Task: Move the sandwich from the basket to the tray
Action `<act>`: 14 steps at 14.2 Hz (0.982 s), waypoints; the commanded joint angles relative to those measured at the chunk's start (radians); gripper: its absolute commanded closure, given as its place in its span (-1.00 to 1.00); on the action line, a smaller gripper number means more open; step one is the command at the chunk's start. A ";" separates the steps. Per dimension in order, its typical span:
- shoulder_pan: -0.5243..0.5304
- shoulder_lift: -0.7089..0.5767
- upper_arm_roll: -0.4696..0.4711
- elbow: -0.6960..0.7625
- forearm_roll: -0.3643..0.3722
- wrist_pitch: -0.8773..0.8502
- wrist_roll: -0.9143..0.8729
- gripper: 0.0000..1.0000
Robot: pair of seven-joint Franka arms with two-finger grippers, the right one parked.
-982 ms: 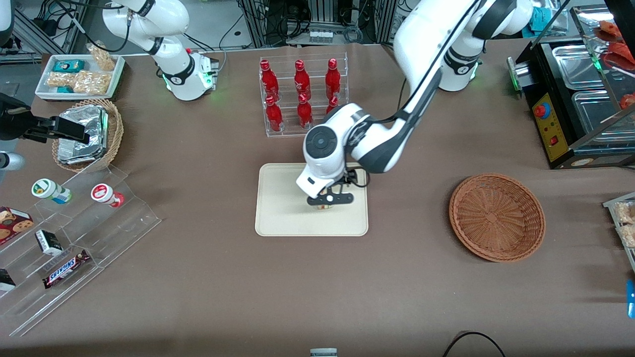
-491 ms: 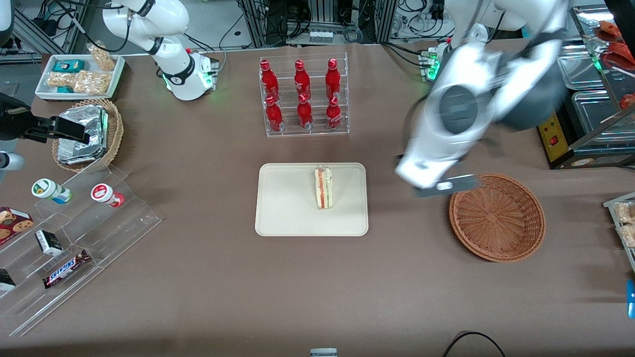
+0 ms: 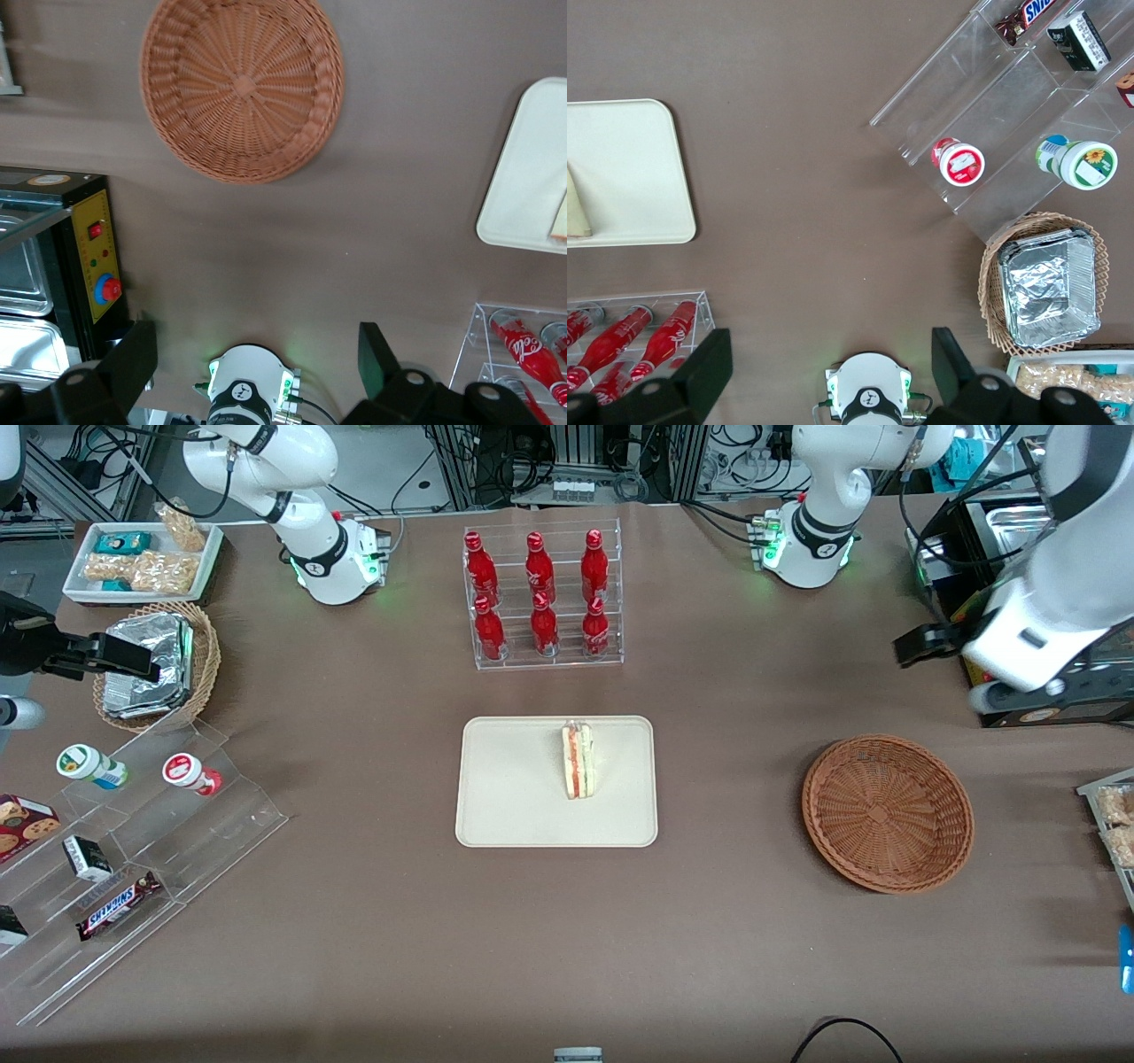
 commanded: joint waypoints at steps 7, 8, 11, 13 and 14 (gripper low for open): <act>0.006 0.018 -0.013 0.020 0.004 -0.051 -0.002 -1.00; 0.006 0.010 -0.012 0.003 0.005 -0.042 -0.002 -1.00; 0.014 -0.031 -0.012 -0.052 0.001 0.015 0.001 -1.00; 0.052 -0.062 -0.021 -0.101 -0.011 0.043 0.009 -1.00; 0.072 -0.076 -0.035 -0.120 -0.014 0.052 0.010 -1.00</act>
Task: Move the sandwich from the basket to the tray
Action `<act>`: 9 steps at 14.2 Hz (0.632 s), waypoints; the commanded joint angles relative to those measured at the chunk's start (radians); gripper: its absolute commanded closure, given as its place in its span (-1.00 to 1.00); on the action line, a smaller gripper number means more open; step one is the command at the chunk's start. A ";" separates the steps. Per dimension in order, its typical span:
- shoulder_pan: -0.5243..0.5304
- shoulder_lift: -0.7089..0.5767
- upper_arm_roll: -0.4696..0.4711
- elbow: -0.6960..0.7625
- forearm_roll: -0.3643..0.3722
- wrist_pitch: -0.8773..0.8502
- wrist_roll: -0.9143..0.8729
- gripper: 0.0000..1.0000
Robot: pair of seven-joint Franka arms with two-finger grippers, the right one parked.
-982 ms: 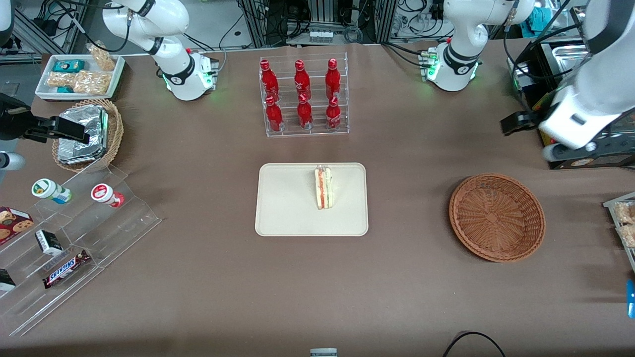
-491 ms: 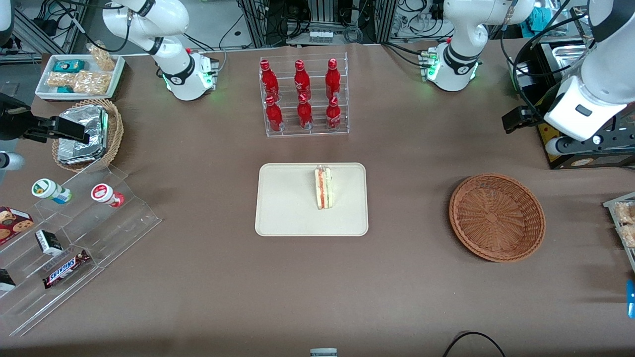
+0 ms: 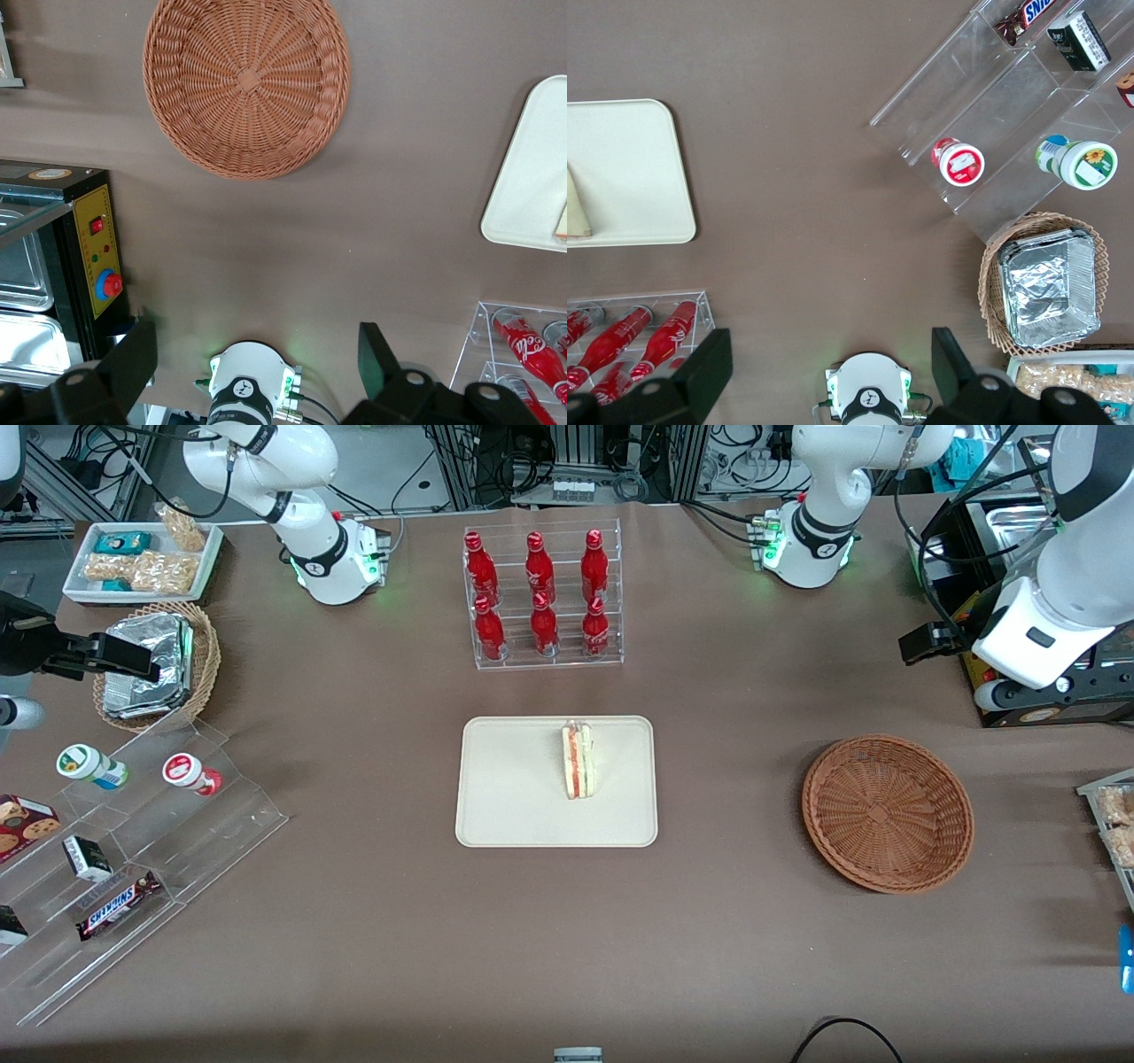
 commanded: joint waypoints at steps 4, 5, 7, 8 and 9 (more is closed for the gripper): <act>0.273 -0.065 -0.238 -0.081 -0.012 0.061 0.011 -1.00; 0.286 -0.059 -0.258 -0.076 -0.011 0.062 0.011 -1.00; 0.283 -0.032 -0.259 -0.051 -0.009 0.052 0.008 -1.00; 0.284 -0.030 -0.259 -0.044 -0.011 0.053 0.008 -1.00; 0.284 -0.029 -0.259 -0.044 -0.011 0.058 0.008 -1.00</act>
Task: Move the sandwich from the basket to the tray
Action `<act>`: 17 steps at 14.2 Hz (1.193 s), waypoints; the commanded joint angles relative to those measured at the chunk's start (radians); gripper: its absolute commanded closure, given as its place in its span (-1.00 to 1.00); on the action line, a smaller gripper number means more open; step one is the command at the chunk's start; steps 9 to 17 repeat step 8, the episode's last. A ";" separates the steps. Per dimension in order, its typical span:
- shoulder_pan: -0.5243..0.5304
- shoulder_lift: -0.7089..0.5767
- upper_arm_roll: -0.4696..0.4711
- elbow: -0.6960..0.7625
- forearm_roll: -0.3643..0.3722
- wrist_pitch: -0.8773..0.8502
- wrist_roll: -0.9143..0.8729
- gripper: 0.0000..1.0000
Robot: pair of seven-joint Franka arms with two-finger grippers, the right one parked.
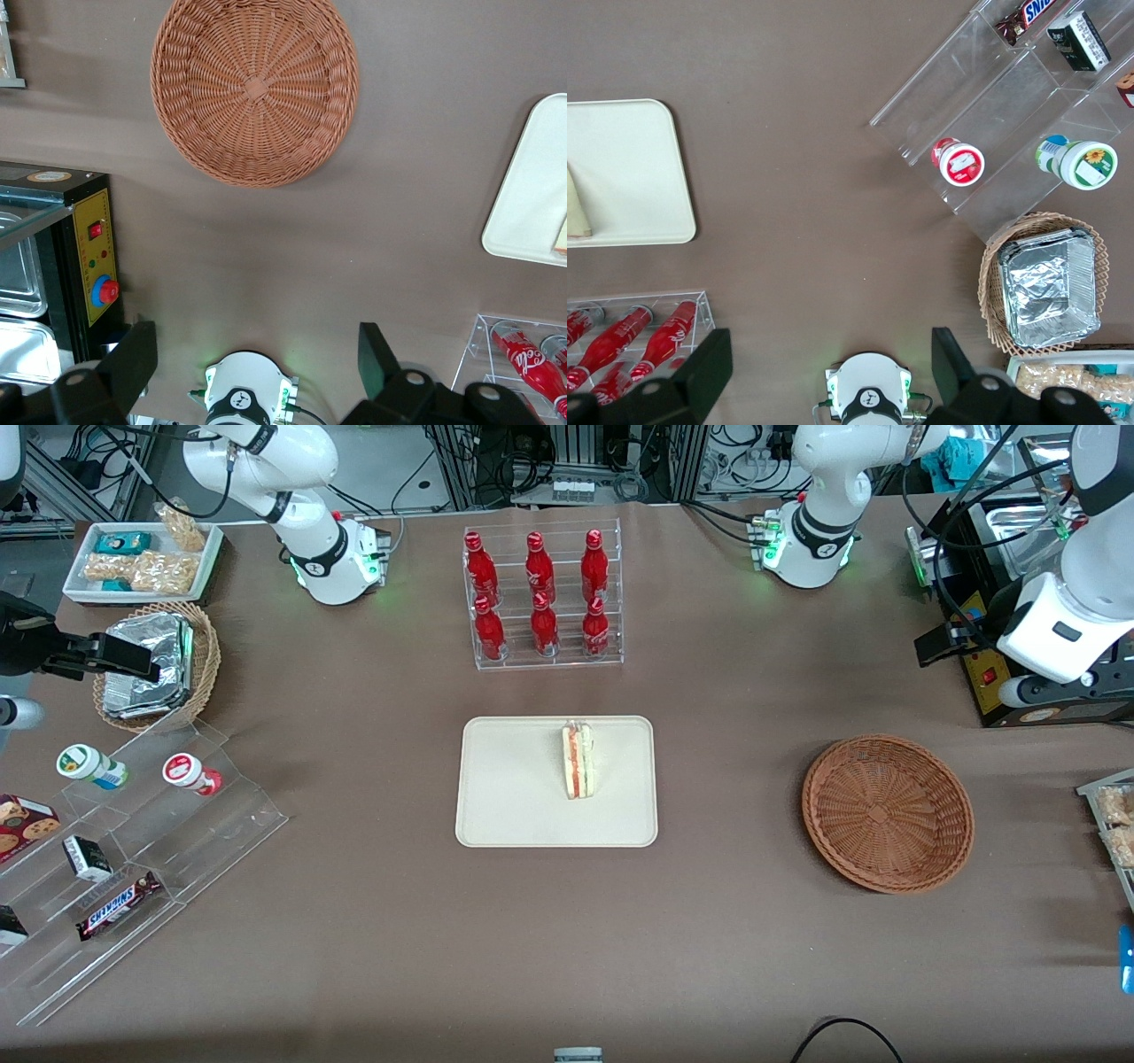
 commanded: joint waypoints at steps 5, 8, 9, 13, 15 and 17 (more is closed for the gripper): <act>-0.038 0.006 0.032 0.005 -0.007 0.014 0.005 -1.00; -0.051 0.006 0.053 0.005 -0.009 0.014 0.005 -1.00; -0.051 0.006 0.053 0.005 -0.009 0.014 0.005 -1.00; -0.051 0.006 0.053 0.005 -0.009 0.014 0.005 -1.00; -0.051 0.006 0.053 0.005 -0.009 0.014 0.005 -1.00; -0.051 0.006 0.053 0.005 -0.009 0.014 0.005 -1.00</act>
